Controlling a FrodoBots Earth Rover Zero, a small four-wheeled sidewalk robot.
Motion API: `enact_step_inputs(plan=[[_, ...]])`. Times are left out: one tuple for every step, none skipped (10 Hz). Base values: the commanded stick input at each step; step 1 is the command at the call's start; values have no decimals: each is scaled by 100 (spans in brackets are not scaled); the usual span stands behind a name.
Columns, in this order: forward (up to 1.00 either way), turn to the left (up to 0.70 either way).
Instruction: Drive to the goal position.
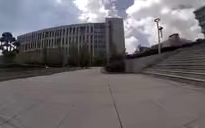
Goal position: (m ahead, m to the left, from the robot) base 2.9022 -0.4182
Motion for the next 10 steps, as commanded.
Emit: enact_step_inputs(plan=[[70, 0], [70, 0], [70, 0], [70, 0], [70, 0], [70, 0], [70, 0], [70, 0], [70, 0], [70, 0]])
